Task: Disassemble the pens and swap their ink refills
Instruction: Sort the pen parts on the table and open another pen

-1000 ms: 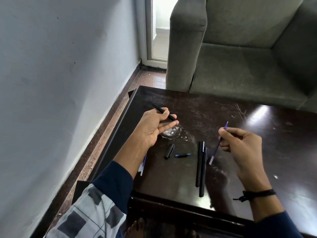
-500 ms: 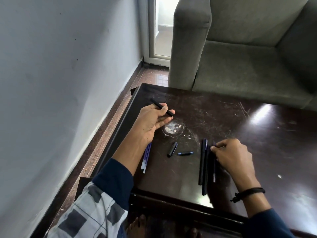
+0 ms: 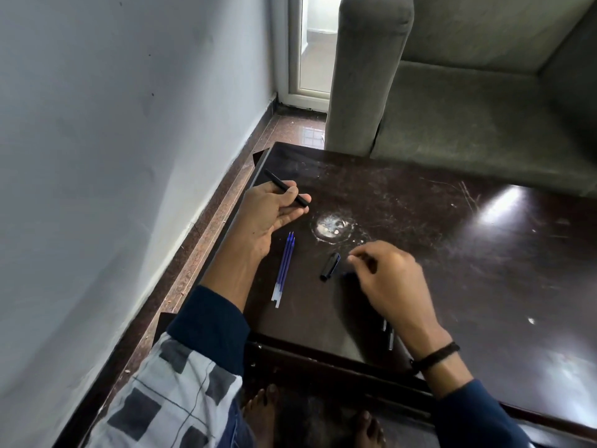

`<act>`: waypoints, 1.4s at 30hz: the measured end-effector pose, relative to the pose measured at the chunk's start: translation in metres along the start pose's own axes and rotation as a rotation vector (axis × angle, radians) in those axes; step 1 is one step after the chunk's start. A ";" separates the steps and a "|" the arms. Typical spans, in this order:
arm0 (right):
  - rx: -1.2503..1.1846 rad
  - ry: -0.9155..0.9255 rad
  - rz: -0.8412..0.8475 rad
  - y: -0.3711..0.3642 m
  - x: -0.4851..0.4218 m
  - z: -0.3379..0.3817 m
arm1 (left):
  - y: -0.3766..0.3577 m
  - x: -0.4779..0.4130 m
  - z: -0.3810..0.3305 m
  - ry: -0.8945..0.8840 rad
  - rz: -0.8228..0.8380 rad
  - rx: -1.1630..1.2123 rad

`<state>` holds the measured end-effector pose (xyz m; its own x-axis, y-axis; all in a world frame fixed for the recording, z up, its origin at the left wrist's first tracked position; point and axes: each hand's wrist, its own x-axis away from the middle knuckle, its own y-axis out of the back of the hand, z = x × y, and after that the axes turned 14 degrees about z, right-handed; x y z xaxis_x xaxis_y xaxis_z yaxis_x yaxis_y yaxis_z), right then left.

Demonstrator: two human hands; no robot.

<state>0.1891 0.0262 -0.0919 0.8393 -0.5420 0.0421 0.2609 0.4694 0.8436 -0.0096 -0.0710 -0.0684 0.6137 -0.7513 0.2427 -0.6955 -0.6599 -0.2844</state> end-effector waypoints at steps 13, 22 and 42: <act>0.274 0.581 0.221 -0.053 0.014 0.019 | 0.008 0.019 0.006 -0.042 -0.038 -0.005; 0.330 0.601 0.231 -0.059 0.014 0.018 | -0.001 0.013 -0.004 -0.054 0.044 -0.057; 0.190 0.675 0.091 -0.054 0.024 0.035 | -0.001 0.014 -0.012 -0.057 0.095 -0.059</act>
<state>0.1780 -0.0365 -0.1176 0.9824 0.0729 -0.1721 0.1391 0.3294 0.9339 -0.0042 -0.0810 -0.0534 0.5627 -0.8103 0.1636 -0.7715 -0.5859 -0.2481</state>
